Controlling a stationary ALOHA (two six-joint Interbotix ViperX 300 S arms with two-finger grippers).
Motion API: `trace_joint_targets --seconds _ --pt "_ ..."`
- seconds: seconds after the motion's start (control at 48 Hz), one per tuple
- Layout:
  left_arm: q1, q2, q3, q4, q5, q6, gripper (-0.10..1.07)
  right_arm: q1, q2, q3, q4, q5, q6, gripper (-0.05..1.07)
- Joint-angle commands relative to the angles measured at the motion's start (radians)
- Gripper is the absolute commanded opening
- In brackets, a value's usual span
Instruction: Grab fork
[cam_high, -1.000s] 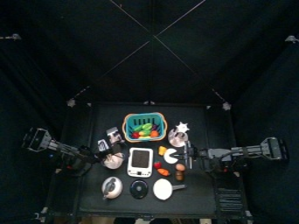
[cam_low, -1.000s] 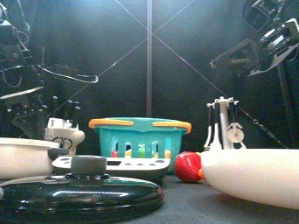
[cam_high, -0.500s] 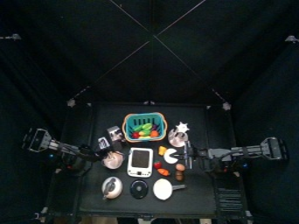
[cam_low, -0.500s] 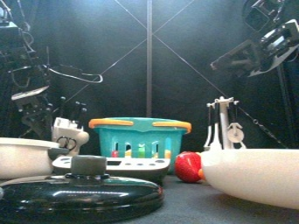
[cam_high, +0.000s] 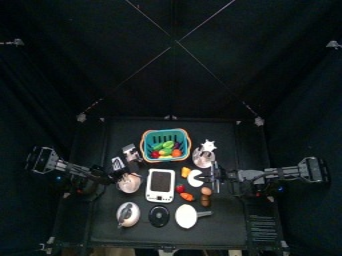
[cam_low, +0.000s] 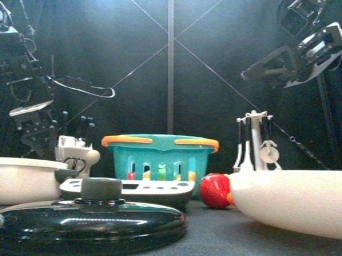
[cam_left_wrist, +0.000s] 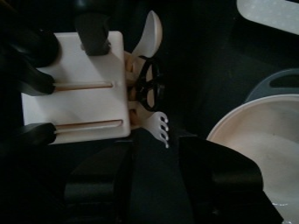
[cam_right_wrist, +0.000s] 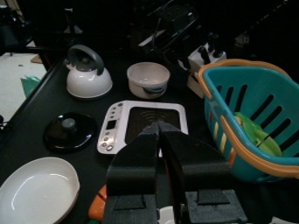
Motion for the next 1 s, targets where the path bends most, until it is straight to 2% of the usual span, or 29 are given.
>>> trace_joint_targets --seconds 0.0,0.438,0.979 --pt "-0.005 -0.006 -0.017 0.002 0.006 -0.003 0.76 0.002 -0.003 -0.009 0.003 -0.005 0.000 0.02" --pt "-0.034 -0.014 -0.037 0.000 0.014 -0.003 0.76 0.006 -0.003 -0.008 0.012 -0.003 0.000 0.02" --pt "-0.034 -0.014 -0.037 -0.005 0.011 -0.002 0.74 0.003 0.014 -0.006 0.014 -0.005 0.000 0.02"
